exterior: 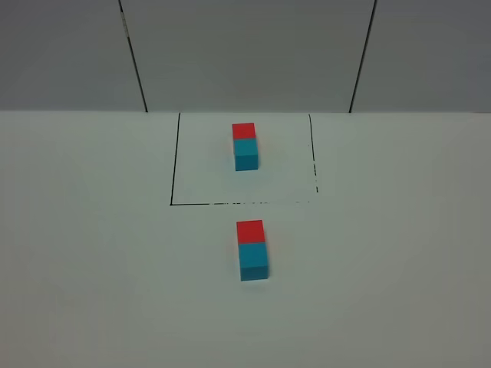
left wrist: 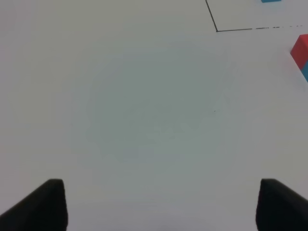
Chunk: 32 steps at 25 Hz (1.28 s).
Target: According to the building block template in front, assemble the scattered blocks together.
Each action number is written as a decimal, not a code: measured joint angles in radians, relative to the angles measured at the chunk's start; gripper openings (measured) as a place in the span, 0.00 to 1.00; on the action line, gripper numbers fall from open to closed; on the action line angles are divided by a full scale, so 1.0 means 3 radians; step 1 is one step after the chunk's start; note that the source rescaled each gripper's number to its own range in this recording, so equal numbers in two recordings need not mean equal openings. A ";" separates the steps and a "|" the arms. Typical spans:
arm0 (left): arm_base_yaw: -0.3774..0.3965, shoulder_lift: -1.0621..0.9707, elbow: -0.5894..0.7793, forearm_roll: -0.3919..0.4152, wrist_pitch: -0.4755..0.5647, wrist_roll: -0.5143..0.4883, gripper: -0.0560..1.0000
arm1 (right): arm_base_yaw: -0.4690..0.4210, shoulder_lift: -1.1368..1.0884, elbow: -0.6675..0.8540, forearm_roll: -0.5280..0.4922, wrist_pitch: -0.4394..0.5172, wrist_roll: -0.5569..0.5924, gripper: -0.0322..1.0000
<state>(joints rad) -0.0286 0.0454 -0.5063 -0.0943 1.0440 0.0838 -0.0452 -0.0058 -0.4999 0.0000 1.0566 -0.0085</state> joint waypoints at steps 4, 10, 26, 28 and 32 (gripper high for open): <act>0.0000 0.0000 0.0000 0.0000 0.0000 0.0000 0.70 | 0.0000 -0.0001 -0.0001 0.0000 0.0003 -0.0007 0.94; 0.0000 0.0000 0.0000 0.0000 0.0000 0.0000 0.70 | 0.0063 -0.0001 0.0005 0.0000 0.0003 -0.0018 0.93; 0.0000 0.0000 0.0000 0.0000 0.0000 0.0000 0.70 | 0.0067 -0.0003 0.0011 0.0000 0.0003 -0.0025 0.91; 0.0000 0.0000 0.0000 0.0000 0.0000 0.0000 0.70 | 0.0067 -0.0003 0.0011 0.0000 0.0003 -0.0025 0.91; 0.0000 0.0000 0.0000 0.0000 0.0000 0.0000 0.70 | 0.0067 -0.0003 0.0011 0.0000 0.0003 -0.0025 0.91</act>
<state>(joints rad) -0.0286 0.0454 -0.5063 -0.0943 1.0440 0.0838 -0.0251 -0.0068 -0.4967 0.0000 1.0577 -0.0159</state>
